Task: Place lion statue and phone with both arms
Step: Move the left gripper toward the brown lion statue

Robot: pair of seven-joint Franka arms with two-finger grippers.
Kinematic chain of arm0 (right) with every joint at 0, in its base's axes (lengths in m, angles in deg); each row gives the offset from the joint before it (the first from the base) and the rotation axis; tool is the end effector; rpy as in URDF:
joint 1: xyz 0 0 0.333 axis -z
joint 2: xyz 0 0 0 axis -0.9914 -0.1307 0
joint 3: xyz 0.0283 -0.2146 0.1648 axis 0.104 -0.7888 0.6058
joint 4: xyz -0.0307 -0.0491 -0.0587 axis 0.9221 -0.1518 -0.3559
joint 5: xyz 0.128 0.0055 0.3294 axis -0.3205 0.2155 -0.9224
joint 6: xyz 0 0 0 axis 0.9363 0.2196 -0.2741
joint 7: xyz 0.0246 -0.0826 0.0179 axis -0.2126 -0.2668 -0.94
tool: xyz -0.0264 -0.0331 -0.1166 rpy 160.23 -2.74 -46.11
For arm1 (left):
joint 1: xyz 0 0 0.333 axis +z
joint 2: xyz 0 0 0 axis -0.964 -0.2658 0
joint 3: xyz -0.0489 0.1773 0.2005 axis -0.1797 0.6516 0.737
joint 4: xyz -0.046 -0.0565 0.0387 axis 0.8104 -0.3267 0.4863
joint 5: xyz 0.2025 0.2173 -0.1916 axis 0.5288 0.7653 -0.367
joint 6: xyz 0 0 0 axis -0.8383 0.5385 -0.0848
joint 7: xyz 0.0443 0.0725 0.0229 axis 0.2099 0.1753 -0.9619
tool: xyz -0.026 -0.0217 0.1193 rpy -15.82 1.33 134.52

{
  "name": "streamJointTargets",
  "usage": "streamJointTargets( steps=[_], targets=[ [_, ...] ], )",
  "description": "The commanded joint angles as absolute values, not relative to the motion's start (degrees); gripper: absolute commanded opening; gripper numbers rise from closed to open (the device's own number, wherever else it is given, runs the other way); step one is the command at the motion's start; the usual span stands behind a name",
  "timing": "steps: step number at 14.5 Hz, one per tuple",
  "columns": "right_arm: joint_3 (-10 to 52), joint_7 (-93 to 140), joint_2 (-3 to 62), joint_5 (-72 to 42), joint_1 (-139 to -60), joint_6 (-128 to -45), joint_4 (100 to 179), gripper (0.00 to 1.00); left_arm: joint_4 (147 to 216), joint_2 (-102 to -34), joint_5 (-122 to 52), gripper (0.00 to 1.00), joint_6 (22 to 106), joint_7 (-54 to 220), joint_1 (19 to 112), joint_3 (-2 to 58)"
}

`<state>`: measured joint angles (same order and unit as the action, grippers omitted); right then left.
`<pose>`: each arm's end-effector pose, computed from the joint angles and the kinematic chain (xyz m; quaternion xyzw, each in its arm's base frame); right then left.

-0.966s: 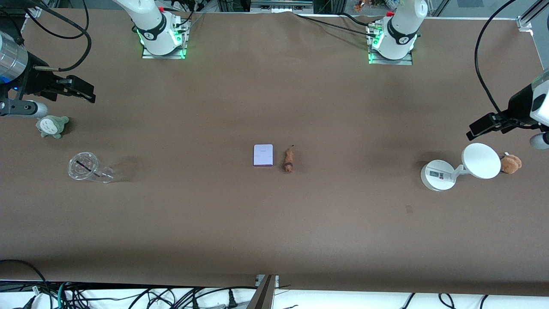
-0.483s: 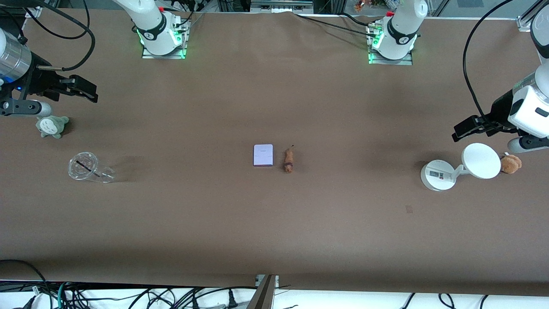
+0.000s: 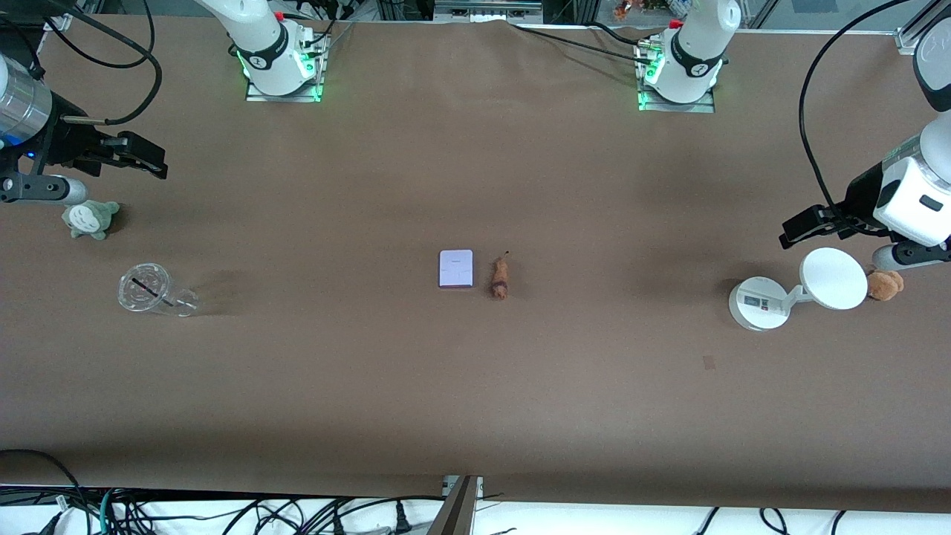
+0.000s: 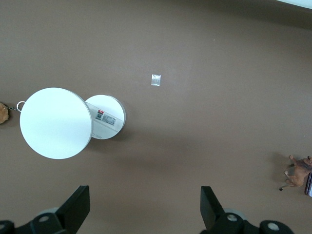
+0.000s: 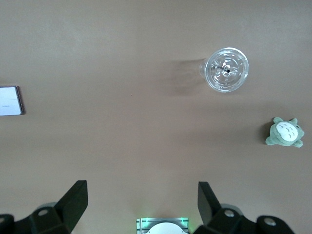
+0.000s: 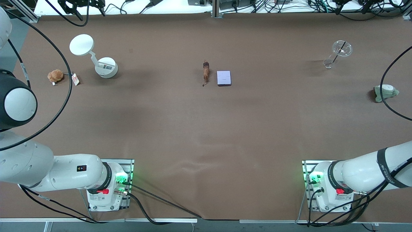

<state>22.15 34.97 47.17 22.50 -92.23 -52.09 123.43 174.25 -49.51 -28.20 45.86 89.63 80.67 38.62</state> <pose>0.5177 0.0486 0.5517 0.9975 -0.0105 -0.0675 0.0156 0.5554 -0.0132 0.4984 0.9943 0.1036 -0.0004 0.0245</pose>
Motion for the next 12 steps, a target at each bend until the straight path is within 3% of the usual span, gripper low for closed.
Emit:
streamJointTargets(
  steps=[1, 5, 7, 12],
  targets=[
    [22.00, 33.69, 46.56, 23.08, -91.90, -51.87, 122.09, 1.00, 172.70, -50.26, -27.35, 1.00, 45.62, 88.90, 78.11, 38.81],
    [22.00, 33.68, 46.56, 23.17, -91.98, -51.87, 122.18, 1.00, 172.70, -51.83, -26.55, 1.00, 45.35, 88.29, 77.31, 39.08],
    [22.00, 33.60, 46.47, 23.08, -91.90, -51.96, 122.09, 1.00, 172.00, -56.30, -27.25, 1.00, 44.74, 86.63, 77.83, 39.16],
    [22.18, 33.68, 45.51, 23.17, -92.25, -51.96, 122.09, 1.00, 171.04, -56.32, -29.53, 1.00, 44.47, 85.56, 76.35, 38.38]
  ],
)
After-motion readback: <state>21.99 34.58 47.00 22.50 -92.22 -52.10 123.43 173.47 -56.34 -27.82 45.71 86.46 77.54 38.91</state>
